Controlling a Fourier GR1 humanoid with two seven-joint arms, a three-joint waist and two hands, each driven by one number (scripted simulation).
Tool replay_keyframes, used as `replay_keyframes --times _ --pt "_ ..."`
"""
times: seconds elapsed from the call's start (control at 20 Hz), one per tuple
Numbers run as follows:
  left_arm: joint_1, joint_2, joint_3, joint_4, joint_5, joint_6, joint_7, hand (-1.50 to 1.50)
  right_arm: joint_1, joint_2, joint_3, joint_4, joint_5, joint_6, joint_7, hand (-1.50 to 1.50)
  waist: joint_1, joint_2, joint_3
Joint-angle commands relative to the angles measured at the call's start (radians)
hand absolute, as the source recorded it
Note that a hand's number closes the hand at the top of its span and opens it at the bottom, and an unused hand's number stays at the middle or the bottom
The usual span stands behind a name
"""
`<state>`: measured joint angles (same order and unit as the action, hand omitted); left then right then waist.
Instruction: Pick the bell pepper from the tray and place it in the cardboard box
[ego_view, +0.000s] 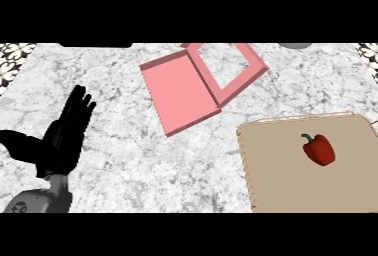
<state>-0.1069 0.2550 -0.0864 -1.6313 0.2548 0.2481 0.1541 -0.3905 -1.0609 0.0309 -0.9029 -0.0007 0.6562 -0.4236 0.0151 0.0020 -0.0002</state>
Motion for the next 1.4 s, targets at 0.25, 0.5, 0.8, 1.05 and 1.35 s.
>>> replay_keyframes --times 0.25,0.5,0.8,1.05,1.35 --pt "0.012 -0.024 0.039 0.02 -0.003 -0.047 -0.012 0.0 -0.034 0.095 -0.043 -0.146 -0.015 0.092 0.169 -1.5 -0.013 -0.003 0.0" --pt "0.032 -0.037 0.045 0.015 -0.028 -0.04 -0.022 0.0 0.037 0.2 -0.014 -0.222 0.061 -0.023 0.271 -1.5 -0.012 -0.002 0.0" --pt "0.026 -0.011 0.093 -0.049 -0.032 -0.067 0.047 0.0 0.078 0.249 -0.064 -0.264 0.086 0.04 0.269 -1.5 -0.012 -0.003 0.0" --pt "0.023 -0.048 0.092 -0.002 -0.035 -0.09 0.008 0.0 0.079 0.348 -0.069 -0.301 0.141 -0.043 0.361 -1.5 -0.011 -0.002 0.0" --pt "-0.017 -0.035 0.141 0.021 -0.041 -0.131 0.034 0.0 0.07 0.359 -0.117 -0.293 0.203 0.02 0.34 -1.5 -0.014 -0.002 0.0"
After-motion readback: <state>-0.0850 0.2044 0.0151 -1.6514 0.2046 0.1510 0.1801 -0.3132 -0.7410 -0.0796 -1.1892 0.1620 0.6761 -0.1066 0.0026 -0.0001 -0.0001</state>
